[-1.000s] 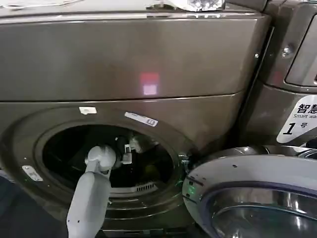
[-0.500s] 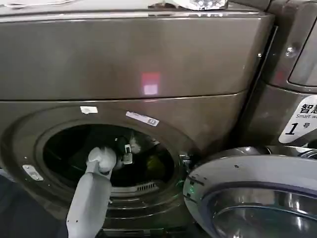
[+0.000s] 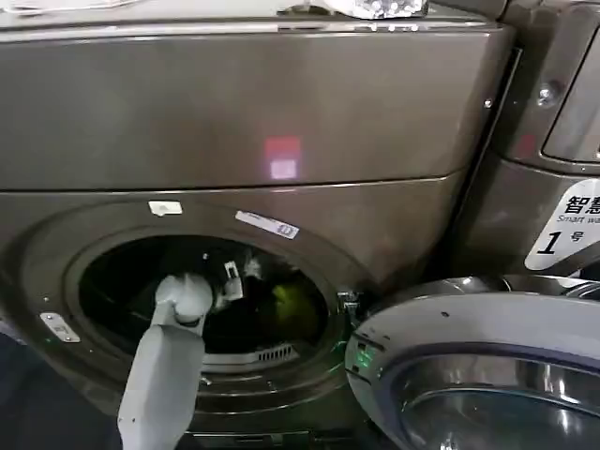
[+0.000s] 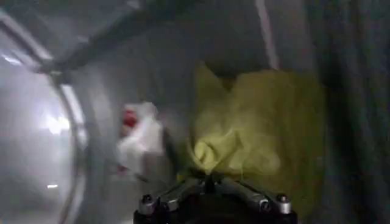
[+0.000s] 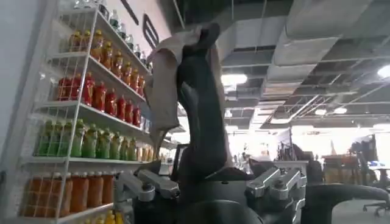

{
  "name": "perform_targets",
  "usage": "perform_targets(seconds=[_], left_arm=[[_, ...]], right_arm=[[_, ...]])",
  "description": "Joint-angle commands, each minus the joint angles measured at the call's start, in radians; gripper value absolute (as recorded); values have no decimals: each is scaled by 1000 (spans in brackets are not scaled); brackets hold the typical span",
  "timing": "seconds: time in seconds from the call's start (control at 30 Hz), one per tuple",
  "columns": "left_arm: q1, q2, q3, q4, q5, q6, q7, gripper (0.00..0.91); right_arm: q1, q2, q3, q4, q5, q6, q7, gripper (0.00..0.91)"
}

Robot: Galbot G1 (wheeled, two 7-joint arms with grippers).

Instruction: Grasp the clothes from the dryer.

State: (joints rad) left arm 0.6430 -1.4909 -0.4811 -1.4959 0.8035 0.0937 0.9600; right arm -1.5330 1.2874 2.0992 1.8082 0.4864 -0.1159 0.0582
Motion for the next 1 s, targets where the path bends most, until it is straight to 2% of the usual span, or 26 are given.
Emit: perform_targets(seconds=[0.03,0.1,0.27,0.43,0.53,0.7,0.9,1.0], left_arm=[[33,-24,-21,-133,-255,220,-549,0],[57,-41,-22,-170,-330,274,-696,0],[111,-85,-38,-216,-398,289,-898,0],[139,-115,-51,-226,-451,285,-990,0],[162,-142,-54,-245,-483,287,-1019,0],[205,-158,-47,-278,-577,302,-1030,0],[234,-167,-41,-294,-599,312,-1059,0],[233,-167,-42,-296,-607,318,-1064,0]], right_arm=[[3,5,-14,5,-4,7,-4,907],[3,6,-14,8,-5,8,-4,907],[-4,5,-13,7,-5,18,-9,907],[-8,1,-11,10,-3,21,-13,907],[-11,-2,-10,14,-3,22,-18,907],[-14,-10,-9,20,15,32,-26,907],[-20,-12,-4,27,25,30,-32,907],[-18,-6,8,54,42,-14,-35,907]])
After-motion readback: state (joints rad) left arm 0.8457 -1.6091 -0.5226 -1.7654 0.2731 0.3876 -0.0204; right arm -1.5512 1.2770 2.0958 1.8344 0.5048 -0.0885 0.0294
